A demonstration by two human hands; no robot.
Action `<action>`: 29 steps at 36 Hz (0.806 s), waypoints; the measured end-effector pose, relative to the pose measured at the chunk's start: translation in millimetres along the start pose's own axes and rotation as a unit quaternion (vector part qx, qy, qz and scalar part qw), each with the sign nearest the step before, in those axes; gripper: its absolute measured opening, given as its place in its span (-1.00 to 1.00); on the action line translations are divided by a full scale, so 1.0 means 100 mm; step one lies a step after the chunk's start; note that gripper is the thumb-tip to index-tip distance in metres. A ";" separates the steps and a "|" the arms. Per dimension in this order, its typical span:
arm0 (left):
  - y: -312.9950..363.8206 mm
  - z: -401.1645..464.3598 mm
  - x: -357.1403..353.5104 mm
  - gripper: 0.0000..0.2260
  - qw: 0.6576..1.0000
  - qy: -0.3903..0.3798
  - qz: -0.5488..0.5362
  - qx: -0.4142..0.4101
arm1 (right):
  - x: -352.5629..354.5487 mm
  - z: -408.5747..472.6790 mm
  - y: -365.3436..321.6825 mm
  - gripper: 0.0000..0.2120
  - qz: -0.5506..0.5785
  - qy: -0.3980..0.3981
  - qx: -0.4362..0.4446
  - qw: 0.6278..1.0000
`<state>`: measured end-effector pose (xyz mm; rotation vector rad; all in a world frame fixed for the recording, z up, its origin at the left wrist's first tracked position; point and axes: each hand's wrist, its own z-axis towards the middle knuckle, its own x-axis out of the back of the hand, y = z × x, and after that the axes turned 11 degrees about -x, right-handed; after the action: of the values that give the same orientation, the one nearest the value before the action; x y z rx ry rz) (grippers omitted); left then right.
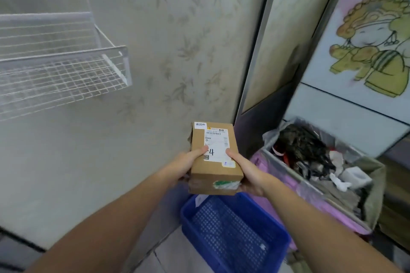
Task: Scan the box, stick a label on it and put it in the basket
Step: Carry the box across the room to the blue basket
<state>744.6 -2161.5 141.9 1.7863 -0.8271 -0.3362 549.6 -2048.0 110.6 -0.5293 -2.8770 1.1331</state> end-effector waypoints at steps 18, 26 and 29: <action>-0.88 2.21 -0.85 -0.48 0.984 -0.170 0.050 0.019 | 0.97 1.51 0.59 -0.47 0.067 0.144 -0.069 0.985; -2.22 3.05 -1.22 -0.57 0.975 -0.169 0.131 0.057 | 1.12 2.79 1.54 -0.19 0.119 0.241 -0.123 0.955; -2.80 3.36 -1.37 -0.54 0.970 -0.169 0.159 0.071 | 1.16 3.30 1.98 -0.43 0.129 0.257 -0.141 0.948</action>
<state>551.4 -2261.4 -262.0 1.7144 -1.3913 -0.3816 459.5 -2095.1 -278.5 -1.0556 -2.5539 0.4844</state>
